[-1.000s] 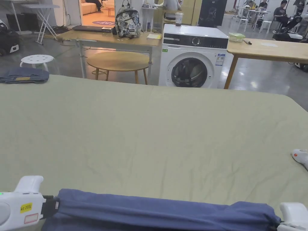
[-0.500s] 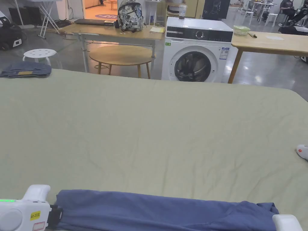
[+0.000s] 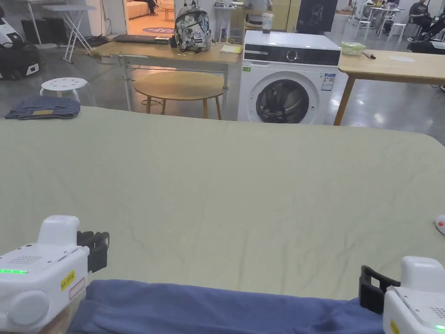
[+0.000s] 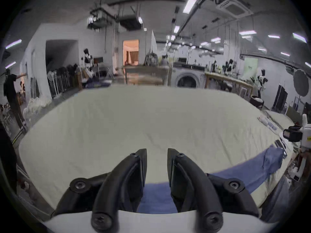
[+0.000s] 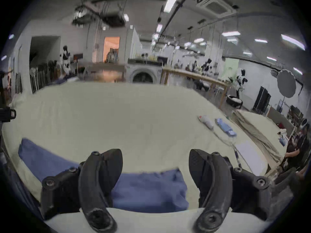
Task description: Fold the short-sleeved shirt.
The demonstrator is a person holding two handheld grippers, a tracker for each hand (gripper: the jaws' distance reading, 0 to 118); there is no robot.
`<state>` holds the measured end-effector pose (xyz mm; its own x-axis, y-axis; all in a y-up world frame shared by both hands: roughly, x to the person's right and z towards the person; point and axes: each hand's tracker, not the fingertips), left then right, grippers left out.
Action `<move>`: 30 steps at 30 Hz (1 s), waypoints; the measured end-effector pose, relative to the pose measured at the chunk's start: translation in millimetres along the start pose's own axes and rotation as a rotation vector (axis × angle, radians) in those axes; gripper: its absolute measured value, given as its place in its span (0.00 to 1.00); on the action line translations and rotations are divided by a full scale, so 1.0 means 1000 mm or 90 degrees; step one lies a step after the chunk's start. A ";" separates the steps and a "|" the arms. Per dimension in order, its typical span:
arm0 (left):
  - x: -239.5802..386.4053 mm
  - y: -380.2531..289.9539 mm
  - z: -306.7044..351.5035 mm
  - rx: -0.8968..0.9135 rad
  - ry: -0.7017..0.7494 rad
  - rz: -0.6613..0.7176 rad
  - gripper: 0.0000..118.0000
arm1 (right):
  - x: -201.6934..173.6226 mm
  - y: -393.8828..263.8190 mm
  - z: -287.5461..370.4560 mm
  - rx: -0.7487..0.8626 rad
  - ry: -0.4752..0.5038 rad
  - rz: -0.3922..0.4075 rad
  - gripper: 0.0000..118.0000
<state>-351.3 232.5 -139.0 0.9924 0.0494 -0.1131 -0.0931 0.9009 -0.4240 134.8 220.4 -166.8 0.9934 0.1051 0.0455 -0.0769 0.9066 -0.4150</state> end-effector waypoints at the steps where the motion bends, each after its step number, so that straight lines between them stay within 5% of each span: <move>1: 0.003 0.002 0.001 0.015 0.003 0.001 0.18 | -0.006 0.003 0.001 0.020 -0.006 -0.004 0.71; 7: 0.025 0.018 0.011 0.121 0.030 -0.027 0.18 | -0.039 0.021 0.009 0.142 0.030 -0.041 0.68; 9: 0.032 0.022 0.012 0.141 0.042 -0.037 0.18 | -0.050 0.028 0.010 0.177 0.033 -0.043 0.51; 12: 0.039 0.028 0.014 0.164 0.041 -0.041 0.06 | -0.067 0.036 0.010 0.202 0.042 -0.041 0.10; 14: 0.044 0.029 0.014 0.183 0.054 -0.048 0.00 | -0.075 0.039 0.009 0.213 0.039 -0.039 0.01; 23: 0.040 0.032 0.008 0.181 0.035 -0.034 0.00 | -0.092 0.051 0.004 0.229 0.047 -0.044 0.00; 30: -0.005 0.020 0.003 0.065 -0.031 0.034 0.00 | -0.092 0.048 -0.003 0.206 0.058 -0.030 0.00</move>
<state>-357.8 251.0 -144.3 0.9891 0.1175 -0.0887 -0.1402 0.9354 -0.3245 39.7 253.2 -193.7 0.9989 0.0363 -0.0298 -0.0393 0.9938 -0.1038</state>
